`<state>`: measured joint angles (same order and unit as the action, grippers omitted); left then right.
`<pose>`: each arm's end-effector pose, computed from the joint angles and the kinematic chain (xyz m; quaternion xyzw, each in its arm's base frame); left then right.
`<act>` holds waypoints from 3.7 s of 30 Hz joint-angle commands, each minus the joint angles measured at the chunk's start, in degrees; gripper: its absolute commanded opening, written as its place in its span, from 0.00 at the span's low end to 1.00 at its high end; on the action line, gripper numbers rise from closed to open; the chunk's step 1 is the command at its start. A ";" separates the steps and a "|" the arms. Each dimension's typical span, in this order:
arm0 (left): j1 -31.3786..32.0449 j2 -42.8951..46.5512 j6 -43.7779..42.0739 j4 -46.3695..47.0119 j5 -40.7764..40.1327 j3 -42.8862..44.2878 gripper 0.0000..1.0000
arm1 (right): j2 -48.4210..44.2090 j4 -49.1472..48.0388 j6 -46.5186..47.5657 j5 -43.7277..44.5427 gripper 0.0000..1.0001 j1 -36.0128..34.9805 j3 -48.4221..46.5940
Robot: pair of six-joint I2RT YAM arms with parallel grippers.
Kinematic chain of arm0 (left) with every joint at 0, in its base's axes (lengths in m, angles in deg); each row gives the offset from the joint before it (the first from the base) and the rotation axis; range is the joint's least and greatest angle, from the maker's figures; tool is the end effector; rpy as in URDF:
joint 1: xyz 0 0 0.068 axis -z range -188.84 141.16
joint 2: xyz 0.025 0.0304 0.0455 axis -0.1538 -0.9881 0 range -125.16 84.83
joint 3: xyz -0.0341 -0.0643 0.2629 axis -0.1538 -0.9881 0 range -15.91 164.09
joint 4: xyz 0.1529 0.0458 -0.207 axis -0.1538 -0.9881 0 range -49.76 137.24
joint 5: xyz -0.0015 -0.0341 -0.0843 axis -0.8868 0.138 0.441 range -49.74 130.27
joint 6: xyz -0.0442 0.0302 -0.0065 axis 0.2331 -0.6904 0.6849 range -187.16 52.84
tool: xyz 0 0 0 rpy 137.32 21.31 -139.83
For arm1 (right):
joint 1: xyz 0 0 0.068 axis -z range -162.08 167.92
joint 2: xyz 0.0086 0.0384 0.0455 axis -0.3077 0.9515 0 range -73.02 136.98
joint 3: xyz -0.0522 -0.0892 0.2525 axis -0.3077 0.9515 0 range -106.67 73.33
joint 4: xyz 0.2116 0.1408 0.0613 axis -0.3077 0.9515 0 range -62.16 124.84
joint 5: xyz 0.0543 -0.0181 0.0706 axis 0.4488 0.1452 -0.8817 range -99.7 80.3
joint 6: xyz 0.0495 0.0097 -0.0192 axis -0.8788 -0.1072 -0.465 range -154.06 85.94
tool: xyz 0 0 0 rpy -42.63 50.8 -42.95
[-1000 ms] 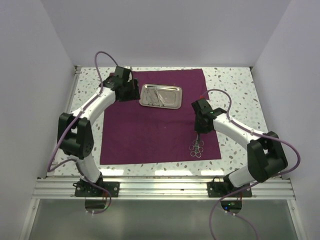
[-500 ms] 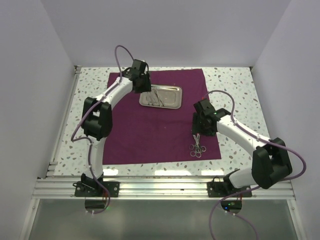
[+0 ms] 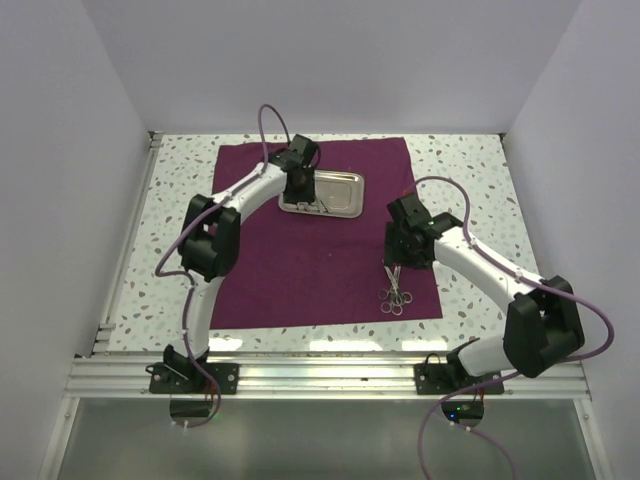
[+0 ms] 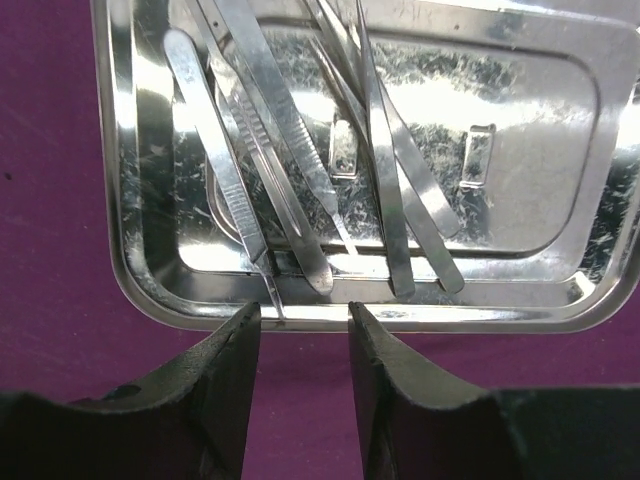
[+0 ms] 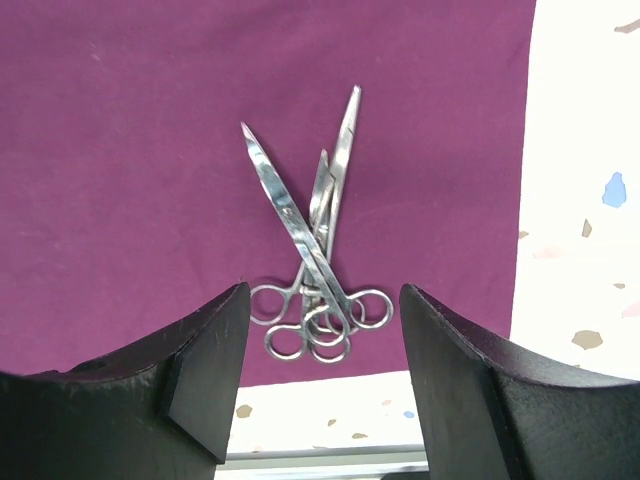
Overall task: Open and lay out the surgical kit
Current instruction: Pick up the medical item from the container, then place the medical item in the surgical kit, then pick up the medical item from the container.
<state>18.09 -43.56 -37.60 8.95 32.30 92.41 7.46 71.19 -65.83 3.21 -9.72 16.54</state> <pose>0.4408 -0.2185 0.1997 -0.0409 0.9591 -0.0698 0.2711 0.2403 0.1169 0.2303 0.0574 0.9724 0.0023 0.2263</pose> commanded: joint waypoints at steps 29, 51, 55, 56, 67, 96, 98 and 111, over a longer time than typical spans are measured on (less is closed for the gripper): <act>-0.66 -11.43 0.06 -7.77 -5.04 7.00 0.32 | 6.96 -0.73 2.41 1.42 0.63 1.18 -6.31; -3.82 -8.37 0.59 -5.66 1.11 7.96 0.00 | 9.25 -0.64 3.64 0.19 0.61 3.20 -9.12; -4.70 -5.38 0.06 -5.84 1.11 12.70 0.00 | 10.30 -0.02 4.35 0.28 0.61 3.20 -12.36; -4.79 -3.98 0.06 -5.93 0.94 13.15 0.00 | 10.65 -0.11 4.52 0.28 0.61 3.29 -12.81; -5.32 13.15 0.58 -4.79 0.15 0.70 0.00 | 10.31 -0.20 5.05 -0.95 0.60 3.29 -14.31; -4.70 49.22 1.29 7.70 1.46 -55.59 0.55 | 6.79 -0.02 4.70 -1.57 0.59 3.12 -11.15; -4.70 44.67 0.76 7.87 0.85 -50.25 0.56 | 5.56 -0.02 4.35 -1.57 0.59 3.12 -10.01; -4.97 4.50 -0.91 1.91 -3.63 0.11 0.46 | -2.87 3.49 2.77 -2.18 0.58 3.20 -4.12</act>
<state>13.33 -33.25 -38.21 13.44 30.62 82.77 8.01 72.30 -61.98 1.20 -6.77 11.07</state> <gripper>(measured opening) 0.468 0.588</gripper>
